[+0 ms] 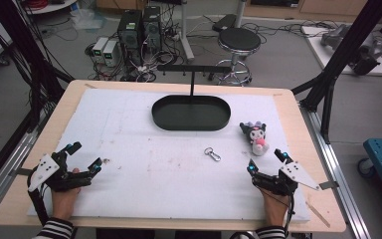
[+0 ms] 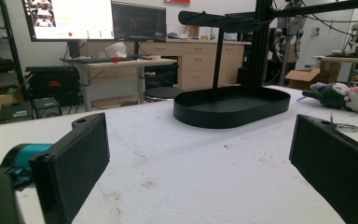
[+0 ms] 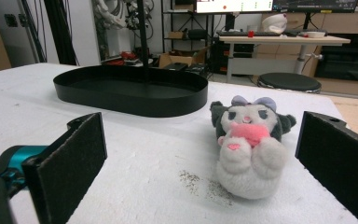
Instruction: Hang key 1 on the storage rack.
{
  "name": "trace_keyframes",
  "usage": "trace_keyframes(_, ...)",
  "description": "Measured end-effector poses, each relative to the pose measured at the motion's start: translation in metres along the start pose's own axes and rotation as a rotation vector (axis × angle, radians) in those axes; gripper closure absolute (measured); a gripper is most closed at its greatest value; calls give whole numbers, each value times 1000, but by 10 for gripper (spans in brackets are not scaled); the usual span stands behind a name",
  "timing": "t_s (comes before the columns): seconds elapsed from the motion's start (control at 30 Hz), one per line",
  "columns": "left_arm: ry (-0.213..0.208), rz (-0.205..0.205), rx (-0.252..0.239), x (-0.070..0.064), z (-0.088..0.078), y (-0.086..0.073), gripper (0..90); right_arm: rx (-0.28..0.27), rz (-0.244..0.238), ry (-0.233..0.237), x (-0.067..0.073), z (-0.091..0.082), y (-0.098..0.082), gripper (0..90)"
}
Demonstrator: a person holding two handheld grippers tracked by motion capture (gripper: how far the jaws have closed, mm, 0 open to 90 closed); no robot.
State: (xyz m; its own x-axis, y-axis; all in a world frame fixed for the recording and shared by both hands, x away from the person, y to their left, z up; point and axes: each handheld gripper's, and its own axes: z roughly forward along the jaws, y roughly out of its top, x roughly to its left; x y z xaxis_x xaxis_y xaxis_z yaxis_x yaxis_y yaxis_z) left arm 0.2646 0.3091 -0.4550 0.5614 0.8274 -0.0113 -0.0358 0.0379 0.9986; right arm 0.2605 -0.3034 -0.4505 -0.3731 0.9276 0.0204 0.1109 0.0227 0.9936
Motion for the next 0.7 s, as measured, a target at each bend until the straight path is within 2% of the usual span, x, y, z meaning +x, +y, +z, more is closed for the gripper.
trace_keyframes(0.3,-1,1,-1,0,0,0,53,5,-1,5,1,0,0,10)
trace_keyframes(0.5,-1,1,-2,0,0,0,53,4,-19,1,1,1,0,10)
trace_keyframes(0.7,-1,-1,-8,0,0,0,53,14,10,4,-1,1,1,10)
